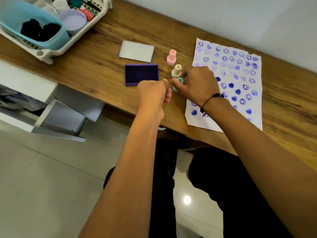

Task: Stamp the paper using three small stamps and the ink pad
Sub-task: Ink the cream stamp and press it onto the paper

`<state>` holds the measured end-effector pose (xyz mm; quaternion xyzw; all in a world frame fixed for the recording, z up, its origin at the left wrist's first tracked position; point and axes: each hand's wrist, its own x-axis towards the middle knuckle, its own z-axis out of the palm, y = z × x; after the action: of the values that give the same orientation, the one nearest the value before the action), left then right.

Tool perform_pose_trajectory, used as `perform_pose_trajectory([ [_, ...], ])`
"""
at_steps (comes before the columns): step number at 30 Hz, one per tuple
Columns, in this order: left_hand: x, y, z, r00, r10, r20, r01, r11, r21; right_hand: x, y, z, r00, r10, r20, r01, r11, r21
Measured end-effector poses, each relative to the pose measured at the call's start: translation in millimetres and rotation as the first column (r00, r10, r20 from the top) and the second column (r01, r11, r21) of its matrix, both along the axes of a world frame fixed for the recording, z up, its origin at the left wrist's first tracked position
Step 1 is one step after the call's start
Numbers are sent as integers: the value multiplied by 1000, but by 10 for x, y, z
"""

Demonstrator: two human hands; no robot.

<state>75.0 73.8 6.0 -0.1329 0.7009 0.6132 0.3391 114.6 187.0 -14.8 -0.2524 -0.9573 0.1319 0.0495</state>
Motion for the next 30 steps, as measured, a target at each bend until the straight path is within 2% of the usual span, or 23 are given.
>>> perform_pose_trajectory([
  [2, -4, 36, 14, 1000, 6, -9, -6, 1000, 14, -46, 87, 90, 990, -93, -110, 95, 995, 15],
  [4, 5, 77, 23, 999, 23, -26, -22, 1000, 21, -165, 174, 174, 988, -108, -112, 111, 994, 20],
  [9, 11, 125, 45, 997, 80, -23, -78, 994, 72, -487, 193, 212, 986, 36, 165, -27, 998, -52],
  [11, -8, 108, 42, 994, 112, -17, -110, 989, 99, -531, 200, 196, 974, 70, 214, -55, 996, -74],
  [13, -33, 84, 42, 988, 154, -10, -151, 978, 140, -503, 234, 264, 989, 44, 142, -29, 993, -112],
  [15, -59, 64, 57, 980, 200, 18, -199, 958, 207, -436, 272, 378, 1000, 2, -18, -7, 961, -276],
  [17, -75, 61, 94, 975, 214, 60, -222, 927, 304, -329, 219, 506, 989, -27, -142, -54, 842, -537],
  [19, -75, 58, 142, 978, 191, 83, -208, 906, 370, -243, 141, 559, 986, -24, -163, -93, 736, -671],
  [23, -107, -22, 181, 985, 170, 38, -171, 908, 382, -210, 38, 554, 986, -30, -166, -103, 673, -732],
  [27, -163, -108, 176, 987, 101, -121, -63, 957, 282, -242, -65, 570, 984, -33, -177, -107, 686, -720],
  [30, -199, -160, 191, 981, 59, -183, -18, 976, 217, -278, -151, 594, 985, -17, -172, -111, 703, -702],
])
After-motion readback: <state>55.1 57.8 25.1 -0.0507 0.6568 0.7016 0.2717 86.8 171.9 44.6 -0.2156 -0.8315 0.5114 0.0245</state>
